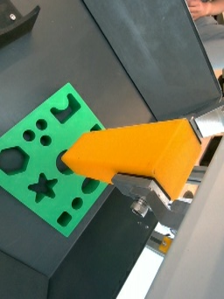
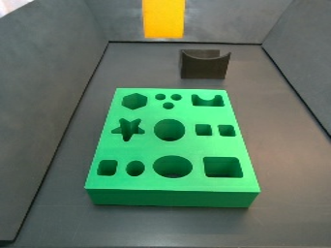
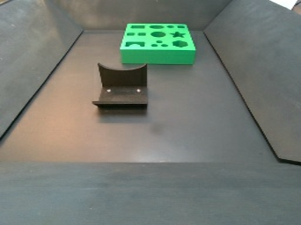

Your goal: Insert the rectangle object.

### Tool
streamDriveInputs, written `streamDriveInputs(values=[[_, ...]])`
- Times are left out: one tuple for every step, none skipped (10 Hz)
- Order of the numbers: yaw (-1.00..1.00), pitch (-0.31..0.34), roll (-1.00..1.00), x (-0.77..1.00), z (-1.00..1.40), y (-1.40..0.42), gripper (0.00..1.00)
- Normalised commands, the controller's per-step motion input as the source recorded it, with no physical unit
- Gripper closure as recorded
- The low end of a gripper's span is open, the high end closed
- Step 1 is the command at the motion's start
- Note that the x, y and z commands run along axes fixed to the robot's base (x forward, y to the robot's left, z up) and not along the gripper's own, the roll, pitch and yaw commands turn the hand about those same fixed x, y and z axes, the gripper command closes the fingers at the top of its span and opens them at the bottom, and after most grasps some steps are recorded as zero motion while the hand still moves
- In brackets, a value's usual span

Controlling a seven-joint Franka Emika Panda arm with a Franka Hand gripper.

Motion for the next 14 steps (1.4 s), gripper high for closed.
streamDriveInputs(values=[[0.00, -0.044, 0.02, 0.30, -0.54, -0.14, 1.00], [0.00, -0.114, 0.04, 0.60, -0.71, -0.31, 1.00], [-0.03, -0.176, 0.02, 0.86, -0.89, -0.49, 1.00], [0.00, -0.150, 0.00, 0.91, -0.86, -0.39, 1.00], [0.00, -0.139, 0.00, 0.92, -0.70, -0.39, 1.00], [0.00, 0.000, 0.24, 0.90, -0.54, -0.45, 1.00], [0.00, 0.000, 0.30, 0.85, -0.51, -0.54, 1.00], [0.00, 0.000, 0.25, 0.78, -0.38, -0.62, 1.00], [0.00, 0.000, 0.21, 0.71, -0.27, -0.70, 1.00], [0.00, 0.000, 0.19, 0.67, -0.21, -0.72, 1.00], [0.00, -0.033, 0.15, 0.68, -0.21, -0.74, 1.00], [-0.03, -0.076, 0.12, 0.66, -0.28, -0.77, 1.00], [0.00, -0.034, 0.28, 0.42, -0.26, -0.80, 1.00], [0.02, 0.000, 0.43, 0.19, -0.21, -0.71, 1.00]])
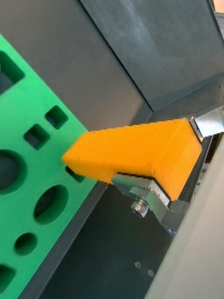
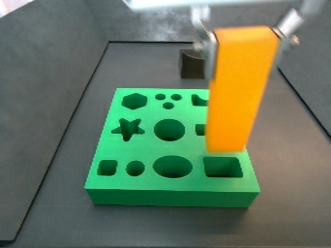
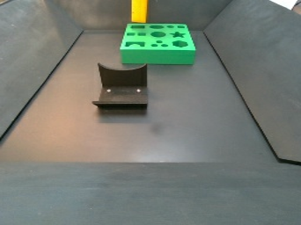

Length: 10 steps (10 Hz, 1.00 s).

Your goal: Insert the rectangle object.

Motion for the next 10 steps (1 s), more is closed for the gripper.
streamDriveInputs(values=[[0.12, -0.010, 0.45, 0.01, -0.23, -0.59, 1.00], [0.12, -0.056, 0.18, 0.00, -0.20, -0.29, 1.00], [0.12, -0.069, 0.00, -0.06, -0.18, -0.14, 1.00], [0.12, -0.049, -0.05, -0.05, -0.14, -0.09, 1.00], [0.05, -0.016, -0.06, 0.00, -0.34, 0.00, 1.00], [0.00, 0.000, -0.02, 0.00, -0.37, 0.03, 1.00], [0.00, 0.000, -0.05, 0.06, -0.44, 0.00, 1.00], [-0.02, 0.000, -0.03, 0.10, -0.42, 0.00, 1.00], [-0.06, 0.000, -0.03, 0.13, -0.48, 0.00, 1.00], [-0.09, 0.000, -0.05, 0.15, -0.65, 0.00, 1.00]])
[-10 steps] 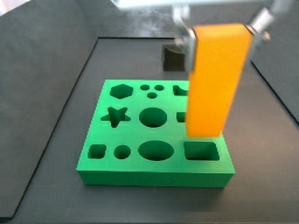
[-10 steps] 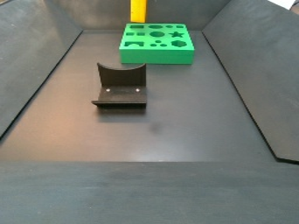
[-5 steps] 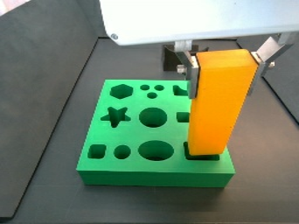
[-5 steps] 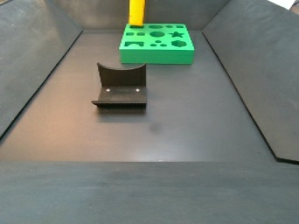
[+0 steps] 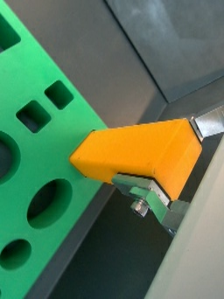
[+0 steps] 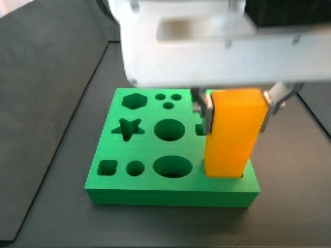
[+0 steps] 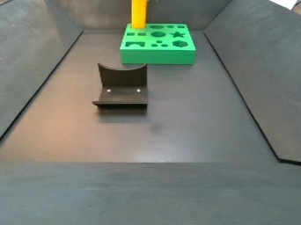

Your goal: Insert the rectangle object.

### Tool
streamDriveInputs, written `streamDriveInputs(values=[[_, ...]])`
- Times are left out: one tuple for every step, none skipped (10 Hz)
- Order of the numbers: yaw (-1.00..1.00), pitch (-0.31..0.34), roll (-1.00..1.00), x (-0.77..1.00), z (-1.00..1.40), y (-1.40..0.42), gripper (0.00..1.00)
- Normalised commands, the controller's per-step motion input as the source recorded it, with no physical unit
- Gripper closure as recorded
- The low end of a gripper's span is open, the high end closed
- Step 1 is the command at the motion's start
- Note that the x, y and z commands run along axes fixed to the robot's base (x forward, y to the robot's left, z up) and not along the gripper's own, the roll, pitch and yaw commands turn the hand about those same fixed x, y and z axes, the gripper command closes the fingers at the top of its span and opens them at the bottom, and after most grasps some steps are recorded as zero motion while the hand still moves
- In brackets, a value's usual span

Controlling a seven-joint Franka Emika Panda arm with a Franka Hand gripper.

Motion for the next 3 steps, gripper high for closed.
streamDriveInputs(values=[[-0.11, 0.024, -0.11, 0.16, -0.45, 0.00, 1.00], [-0.09, 0.000, -0.16, 0.18, -0.26, 0.00, 1.00], [-0.02, 0.000, -0.05, 0.18, -0.30, -0.02, 1.00]])
